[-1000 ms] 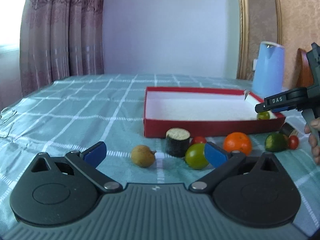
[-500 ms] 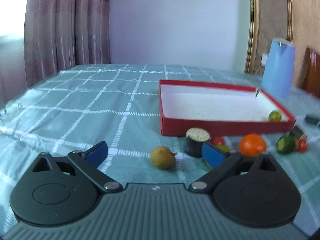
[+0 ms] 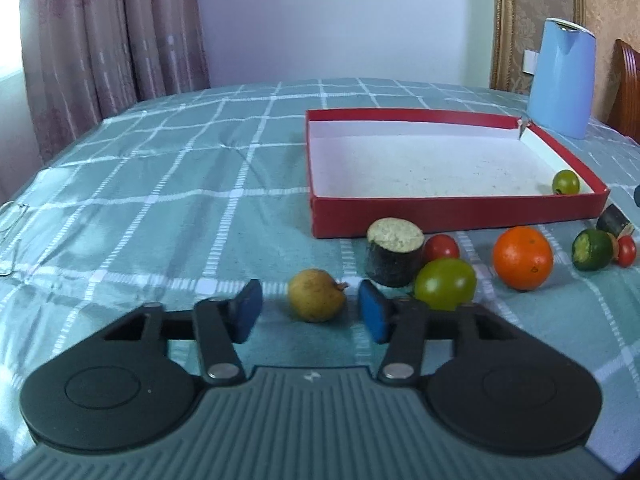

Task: Organize fruits
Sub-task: 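Grasp the brown pear with the left gripper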

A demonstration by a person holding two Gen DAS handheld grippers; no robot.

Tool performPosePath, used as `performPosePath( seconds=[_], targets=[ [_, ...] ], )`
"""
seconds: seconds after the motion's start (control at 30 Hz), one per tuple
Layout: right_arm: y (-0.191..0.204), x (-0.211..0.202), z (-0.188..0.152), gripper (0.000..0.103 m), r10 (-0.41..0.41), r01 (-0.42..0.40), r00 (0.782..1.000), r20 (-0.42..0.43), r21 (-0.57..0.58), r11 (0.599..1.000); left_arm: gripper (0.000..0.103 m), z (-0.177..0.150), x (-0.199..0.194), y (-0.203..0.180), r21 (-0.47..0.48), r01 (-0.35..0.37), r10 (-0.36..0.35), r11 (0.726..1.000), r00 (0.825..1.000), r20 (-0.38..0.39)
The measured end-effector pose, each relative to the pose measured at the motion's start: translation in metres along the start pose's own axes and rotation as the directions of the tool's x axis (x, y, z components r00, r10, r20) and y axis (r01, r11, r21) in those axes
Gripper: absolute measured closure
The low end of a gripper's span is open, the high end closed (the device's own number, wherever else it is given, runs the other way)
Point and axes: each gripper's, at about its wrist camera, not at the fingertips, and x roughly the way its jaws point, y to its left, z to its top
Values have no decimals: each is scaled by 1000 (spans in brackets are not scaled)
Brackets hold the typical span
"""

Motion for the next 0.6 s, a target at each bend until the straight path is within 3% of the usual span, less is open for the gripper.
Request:
performPosePath(
  seconds=[0.13, 0.4, 0.6],
  targets=[
    [-2, 1, 0, 32, 2, -2, 1000, -4, 14, 1000, 74, 0, 0, -2, 0, 23, -23, 1000, 1000, -2],
    [-3, 2, -1, 32, 3, -3, 1000, -7, 20, 1000, 75, 5, -15, -8, -6, 18, -18, 1000, 999, 40],
    [-3, 4, -2, 32, -5, 5, 1000, -16, 23, 1000, 75, 41, -15, -24, -23, 41, -38, 999, 992, 117]
  ],
)
